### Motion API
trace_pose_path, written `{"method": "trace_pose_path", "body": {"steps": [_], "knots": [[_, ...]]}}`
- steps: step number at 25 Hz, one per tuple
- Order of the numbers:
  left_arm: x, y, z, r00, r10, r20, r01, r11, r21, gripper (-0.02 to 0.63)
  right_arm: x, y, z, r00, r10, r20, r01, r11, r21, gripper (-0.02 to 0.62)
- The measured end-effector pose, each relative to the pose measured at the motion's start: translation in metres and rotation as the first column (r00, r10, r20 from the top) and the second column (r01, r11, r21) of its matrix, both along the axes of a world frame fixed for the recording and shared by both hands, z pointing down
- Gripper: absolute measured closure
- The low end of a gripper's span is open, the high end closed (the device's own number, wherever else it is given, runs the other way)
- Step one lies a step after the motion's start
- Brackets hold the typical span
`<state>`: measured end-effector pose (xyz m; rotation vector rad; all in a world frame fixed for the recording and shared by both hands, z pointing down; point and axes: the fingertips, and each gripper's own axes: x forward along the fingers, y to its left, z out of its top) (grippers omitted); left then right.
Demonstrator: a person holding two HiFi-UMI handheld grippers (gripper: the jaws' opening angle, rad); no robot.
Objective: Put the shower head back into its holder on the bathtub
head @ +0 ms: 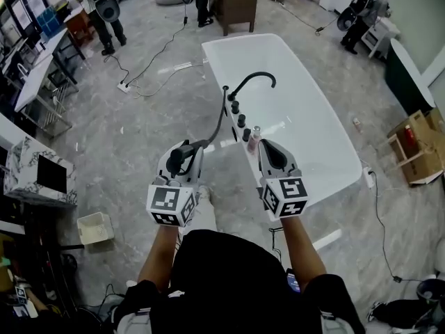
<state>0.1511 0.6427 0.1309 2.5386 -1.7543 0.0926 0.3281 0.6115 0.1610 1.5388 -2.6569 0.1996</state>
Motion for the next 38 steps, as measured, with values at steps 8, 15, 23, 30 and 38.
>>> {"method": "trace_pose_path", "body": {"steps": [8,15,23,30,38], "knots": [[-0.001,-0.041,-0.002,1.000,0.025,-0.019,-0.024,1.000,0.019,0.461,-0.005,-0.039,0.009,1.000,0.003,-0.017,-0.003,1.000,-0.016,0.572],[-0.016,-0.102,-0.009,0.998,0.044,-0.035,-0.043,0.999,0.025,0.460,-0.020,-0.098,0.012,0.999,0.013,-0.036,-0.014,0.999,-0.028,0.572],[-0.038,-0.189,-0.030,0.995,0.097,-0.036,-0.096,0.995,0.027,0.460,-0.045,-0.185,0.001,0.998,0.038,-0.041,-0.040,0.998,-0.048,0.572],[-0.066,-0.259,-0.041,0.990,0.130,-0.057,-0.130,0.991,0.007,0.460,-0.079,-0.256,-0.005,0.997,0.057,-0.054,-0.060,0.996,-0.066,0.572],[-0.100,-0.333,-0.045,0.983,0.169,-0.077,-0.168,0.986,0.015,0.460,-0.119,-0.326,0.000,0.995,0.083,-0.064,-0.088,0.993,-0.080,0.572]]}}
